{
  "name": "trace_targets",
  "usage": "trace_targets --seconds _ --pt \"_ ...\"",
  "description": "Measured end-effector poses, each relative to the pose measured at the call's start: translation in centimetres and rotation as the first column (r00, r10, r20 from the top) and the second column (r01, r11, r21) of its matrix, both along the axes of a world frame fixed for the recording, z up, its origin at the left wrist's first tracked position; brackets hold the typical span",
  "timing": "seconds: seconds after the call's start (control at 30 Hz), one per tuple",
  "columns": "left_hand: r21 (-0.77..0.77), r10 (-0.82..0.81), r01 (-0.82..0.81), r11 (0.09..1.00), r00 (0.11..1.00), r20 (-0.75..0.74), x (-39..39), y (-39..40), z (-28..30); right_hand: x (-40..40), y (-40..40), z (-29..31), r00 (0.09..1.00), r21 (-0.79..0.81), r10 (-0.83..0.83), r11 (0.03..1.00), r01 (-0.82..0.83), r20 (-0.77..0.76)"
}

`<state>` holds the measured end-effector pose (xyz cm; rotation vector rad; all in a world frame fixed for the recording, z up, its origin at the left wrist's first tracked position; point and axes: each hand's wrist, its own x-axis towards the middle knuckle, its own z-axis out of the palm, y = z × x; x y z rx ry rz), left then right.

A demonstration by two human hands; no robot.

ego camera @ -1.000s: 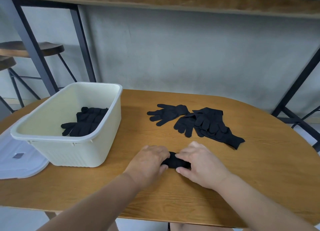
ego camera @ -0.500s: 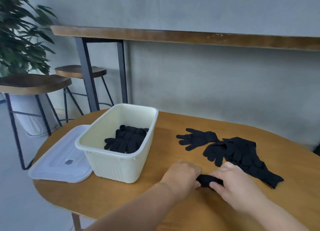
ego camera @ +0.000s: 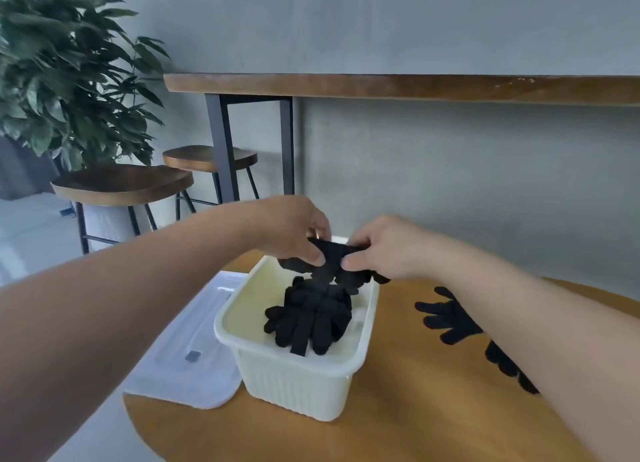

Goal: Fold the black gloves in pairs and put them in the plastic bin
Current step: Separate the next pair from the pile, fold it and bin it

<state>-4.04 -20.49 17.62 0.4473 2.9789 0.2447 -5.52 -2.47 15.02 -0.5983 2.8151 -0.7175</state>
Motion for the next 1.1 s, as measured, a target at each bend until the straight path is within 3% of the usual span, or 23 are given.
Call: trace_targets --seconds 0.2,0.4,0.5,0.8,0.97,1.1 --pt "-0.316 0.061 0.050 0.948 0.942 0.331 -4.0 -2.6 -6.6 -5.1 -6.9 -6.0 0.953 0.348 0.105 0.915 -0.205 0.286" --pt "-0.509 -0.004 0.293 0.809 0.869 0.495 -7.2 -1.2 -12.8 -6.6 -8.8 -10.7 0.865 0.387 0.079 0.871 -0.301 0.495" --pt "-0.573 -0.029 0.339 0.746 0.876 0.482 -7.8 -0.7 -14.7 -6.7 -9.0 -12.0 0.890 0.452 0.090 0.836 -0.311 0.447" --pt "-0.534 -0.083 0.274 0.800 0.932 0.353 -8.8 -1.3 -16.4 -6.9 -9.9 -12.8 0.966 0.604 0.163 0.756 -0.252 0.198" --pt "-0.526 0.000 0.223 0.821 0.921 0.390 -8.5 -1.0 -16.7 -6.7 -10.3 -13.0 0.954 0.679 0.154 0.674 -0.293 0.259" --pt "-0.457 0.145 0.074 0.886 0.893 0.426 -8.3 -0.9 -16.8 -7.0 -10.2 -12.8 0.940 0.682 0.131 0.658 -0.319 0.314"
